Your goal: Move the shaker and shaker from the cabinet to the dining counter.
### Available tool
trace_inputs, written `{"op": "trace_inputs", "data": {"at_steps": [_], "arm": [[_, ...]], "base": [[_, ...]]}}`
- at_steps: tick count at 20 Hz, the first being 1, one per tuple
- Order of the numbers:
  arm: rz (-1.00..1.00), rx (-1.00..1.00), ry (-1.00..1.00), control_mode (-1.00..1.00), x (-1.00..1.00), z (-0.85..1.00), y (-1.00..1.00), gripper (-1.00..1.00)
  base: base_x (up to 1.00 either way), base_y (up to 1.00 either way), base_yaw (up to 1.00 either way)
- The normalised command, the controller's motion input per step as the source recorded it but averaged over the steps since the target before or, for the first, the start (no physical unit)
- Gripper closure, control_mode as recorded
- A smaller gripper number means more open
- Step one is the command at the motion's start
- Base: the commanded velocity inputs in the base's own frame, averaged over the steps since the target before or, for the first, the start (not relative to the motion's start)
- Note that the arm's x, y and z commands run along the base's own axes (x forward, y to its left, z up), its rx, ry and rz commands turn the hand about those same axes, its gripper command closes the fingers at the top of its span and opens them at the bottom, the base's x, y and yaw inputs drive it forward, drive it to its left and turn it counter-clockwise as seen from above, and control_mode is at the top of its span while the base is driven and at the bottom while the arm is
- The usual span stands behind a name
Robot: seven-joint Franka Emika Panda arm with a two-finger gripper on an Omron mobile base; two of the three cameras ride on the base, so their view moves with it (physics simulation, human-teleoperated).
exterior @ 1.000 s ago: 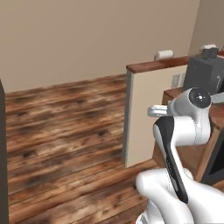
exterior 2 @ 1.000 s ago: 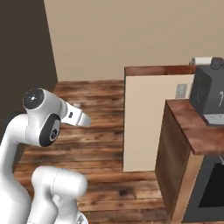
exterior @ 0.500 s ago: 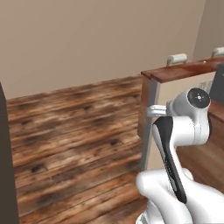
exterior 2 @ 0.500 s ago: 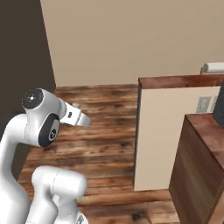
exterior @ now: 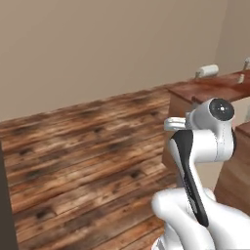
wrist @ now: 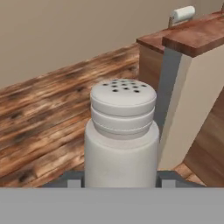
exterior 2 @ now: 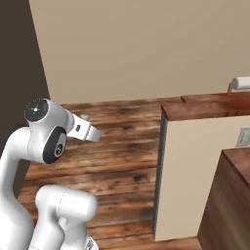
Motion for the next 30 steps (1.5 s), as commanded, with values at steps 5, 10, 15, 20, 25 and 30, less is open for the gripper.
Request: {"op": "trace_inputs", "data": {"at_steps": [5,10,15,20,25,30], "arm": [[0.0,0.0,0.0,1.0,0.0,0.0,0.0,1.0],[0.0,0.0,0.0,1.0,0.0,0.0,0.0,1.0],[0.0,0.0,0.0,1.0,0.0,0.0,0.0,1.0],[0.0,0.0,0.0,1.0,0.0,0.0,0.0,1.0],[0.0,0.0,0.0,1.0,0.0,0.0,0.0,1.0],[0.0,0.0,0.0,1.0,0.0,0.0,0.0,1.0]], "base": [[0.71,0.49,-0.18],[0.71,0.44,-0.24],[0.7,0.43,-0.27],[0.71,0.42,-0.29],[0.71,0.39,-0.36],[0.65,0.37,-0.43]]}}
